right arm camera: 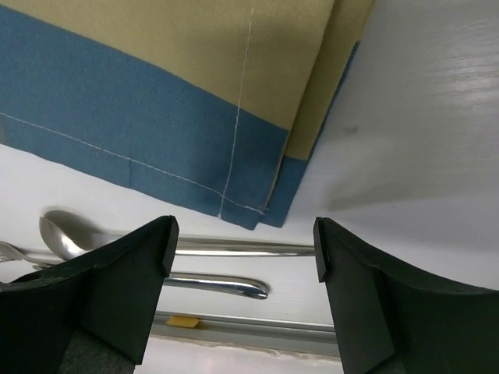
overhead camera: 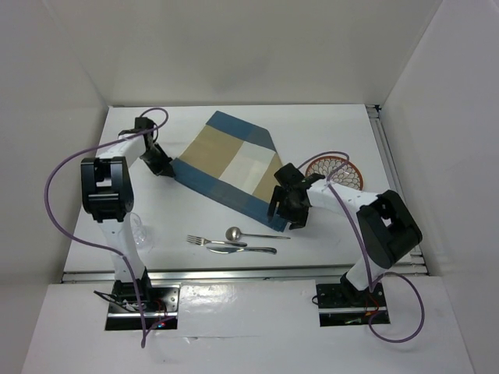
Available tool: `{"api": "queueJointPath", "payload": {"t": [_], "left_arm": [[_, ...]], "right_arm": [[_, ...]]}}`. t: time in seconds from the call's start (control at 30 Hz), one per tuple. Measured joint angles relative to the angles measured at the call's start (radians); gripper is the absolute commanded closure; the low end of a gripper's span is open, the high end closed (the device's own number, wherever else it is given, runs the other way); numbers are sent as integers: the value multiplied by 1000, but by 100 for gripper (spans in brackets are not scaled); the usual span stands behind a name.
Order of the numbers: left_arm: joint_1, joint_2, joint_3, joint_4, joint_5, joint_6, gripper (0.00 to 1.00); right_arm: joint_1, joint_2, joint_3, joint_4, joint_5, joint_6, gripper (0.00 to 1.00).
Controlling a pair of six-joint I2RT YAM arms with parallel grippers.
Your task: Set the dinner table for one person
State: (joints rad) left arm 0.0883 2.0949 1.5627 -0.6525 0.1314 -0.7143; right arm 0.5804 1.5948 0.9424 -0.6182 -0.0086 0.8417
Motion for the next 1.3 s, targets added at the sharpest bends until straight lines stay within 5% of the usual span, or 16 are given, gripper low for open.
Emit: {"api": "queueJointPath", "payload": {"t": [0.23, 0.53, 0.77, 0.9, 1.1, 1.3], "left_arm": [[-3, -71, -13, 1, -11, 14, 100], [-3, -146, -29, -3, -18, 39, 100], [-3, -159, -32, -9, -22, 57, 100], [-3, -182, -49, -14, -23, 60, 100], [-3, -233, -58, -23, -22, 66, 100], [-3, -242, 58, -113, -15, 87, 100]], "right_arm": [[0, 16, -16, 62, -14, 55, 34], [0, 41, -21, 65, 6, 109, 37], [19, 61, -23, 87, 5, 127, 70], [68, 130, 53, 79, 19, 138, 100], [111, 208, 192, 1, 122, 142, 100], [19, 193, 453, -126, 169, -14, 100]]}}
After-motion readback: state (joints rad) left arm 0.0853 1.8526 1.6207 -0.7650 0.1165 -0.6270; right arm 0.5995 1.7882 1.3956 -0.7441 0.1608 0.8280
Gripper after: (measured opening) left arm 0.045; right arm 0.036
